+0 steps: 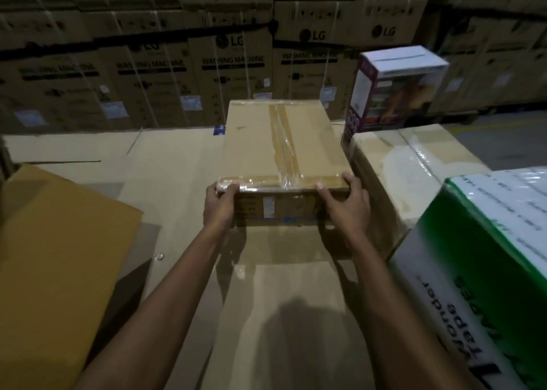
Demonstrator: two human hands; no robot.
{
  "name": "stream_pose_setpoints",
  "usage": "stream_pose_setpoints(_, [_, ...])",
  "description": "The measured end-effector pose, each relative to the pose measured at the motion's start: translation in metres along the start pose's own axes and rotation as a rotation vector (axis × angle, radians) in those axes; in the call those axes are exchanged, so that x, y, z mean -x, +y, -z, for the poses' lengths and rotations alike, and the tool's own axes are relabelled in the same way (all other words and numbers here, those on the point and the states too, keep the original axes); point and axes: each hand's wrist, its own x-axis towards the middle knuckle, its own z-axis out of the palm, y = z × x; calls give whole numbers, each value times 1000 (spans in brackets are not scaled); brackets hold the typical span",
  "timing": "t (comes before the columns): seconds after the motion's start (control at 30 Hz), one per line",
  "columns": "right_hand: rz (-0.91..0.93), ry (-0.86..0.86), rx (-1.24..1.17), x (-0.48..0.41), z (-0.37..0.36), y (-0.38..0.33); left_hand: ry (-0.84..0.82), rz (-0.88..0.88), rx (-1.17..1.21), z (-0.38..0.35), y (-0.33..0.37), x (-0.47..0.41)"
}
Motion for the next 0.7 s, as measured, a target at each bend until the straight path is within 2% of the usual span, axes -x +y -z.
stream_pose_setpoints(0.17, [-5,-33,-24,106,37,11,76,2,-8,50,-54,73])
stream_pose_setpoints(0.4, [-58,-58,12,279,97,37,75,37,-6,131,-89,260])
stream_pose_setpoints(0.7, [17,61,41,472,146,68,58,41,0,232,-136,419])
